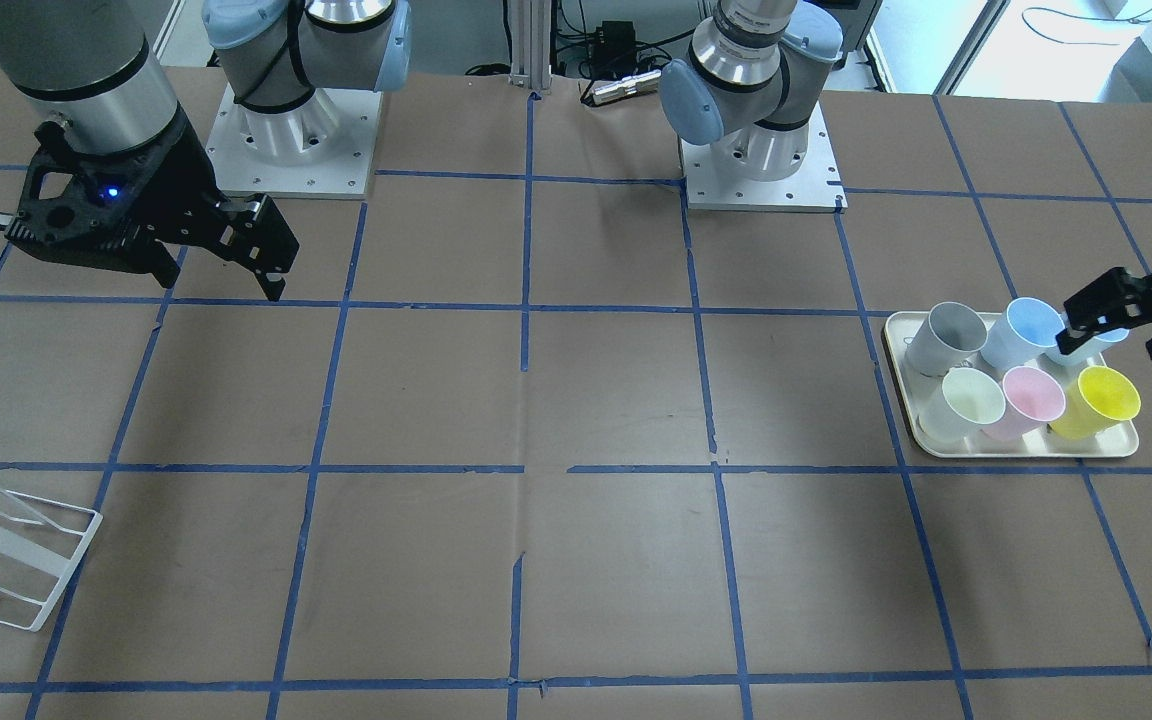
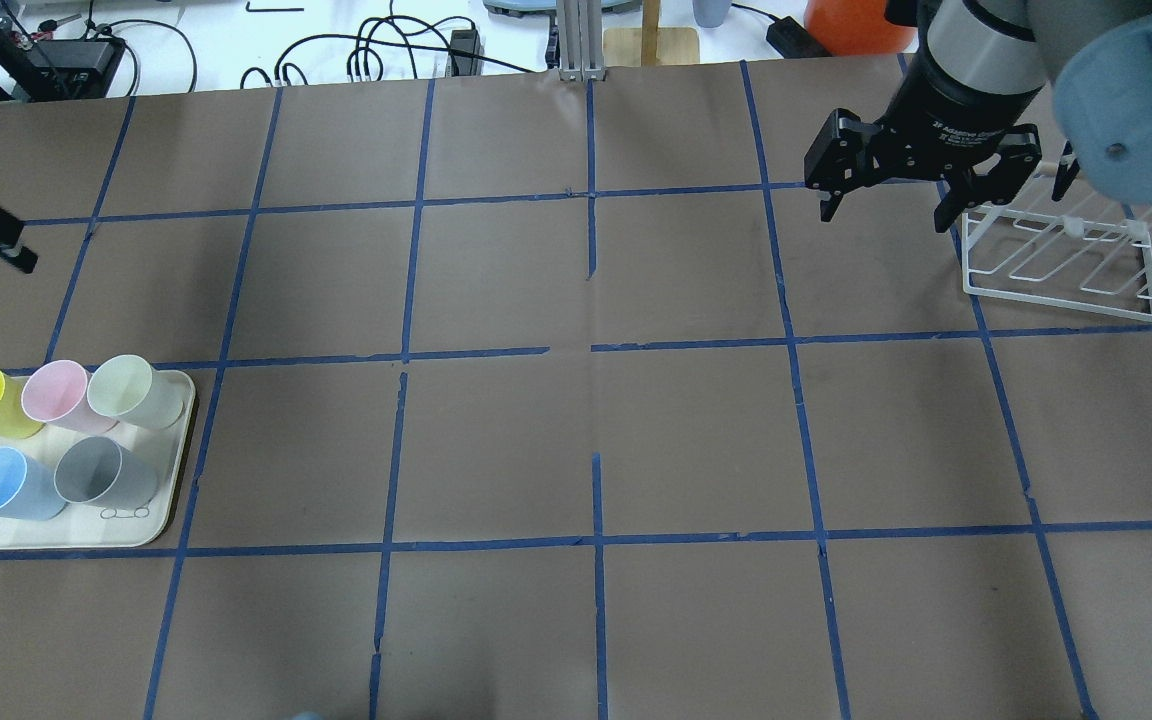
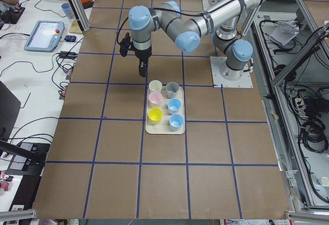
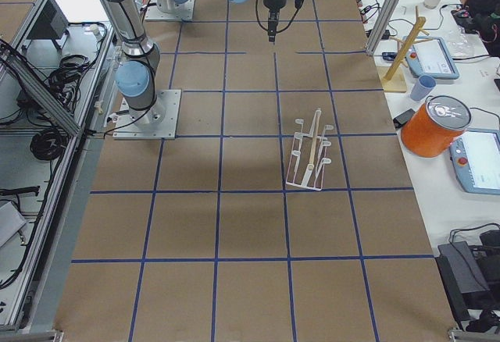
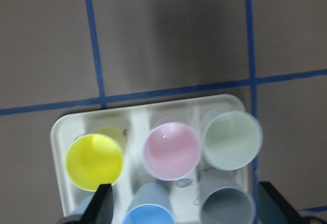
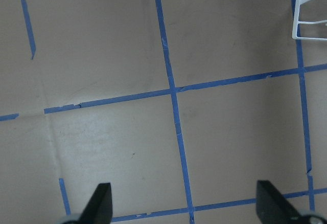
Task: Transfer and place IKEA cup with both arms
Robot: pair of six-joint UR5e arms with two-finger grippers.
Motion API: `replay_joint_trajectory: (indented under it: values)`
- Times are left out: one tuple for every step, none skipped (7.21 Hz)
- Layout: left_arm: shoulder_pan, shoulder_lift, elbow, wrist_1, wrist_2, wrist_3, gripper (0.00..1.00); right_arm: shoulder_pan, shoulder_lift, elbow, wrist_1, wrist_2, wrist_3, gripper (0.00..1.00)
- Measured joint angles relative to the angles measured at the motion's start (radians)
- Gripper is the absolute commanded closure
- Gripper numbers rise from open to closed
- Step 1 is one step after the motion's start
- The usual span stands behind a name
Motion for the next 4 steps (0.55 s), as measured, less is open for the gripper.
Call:
replay_joint_trajectory:
  values:
    - [-0.130,0.026,0.006,-0.009,-0.001,-0.181,0.00,0.000,0.000,-0.002,0.000,0.000,0.001,0.00]
    - [-0.248,0.052,0.004,-0.013,-0.003,-0.316,0.00,0.000,-0.001,-0.002,0.000,0.001,0.002,0.00]
    - [-0.343,0.078,-0.006,-0.015,0.000,-0.388,0.00,0.000,-0.001,-0.003,0.000,0.001,0.001,0.00]
    - [-0.406,0.098,-0.015,-0.017,0.005,-0.416,0.00,0.000,-0.001,-0.003,0.001,0.001,-0.001,0.00]
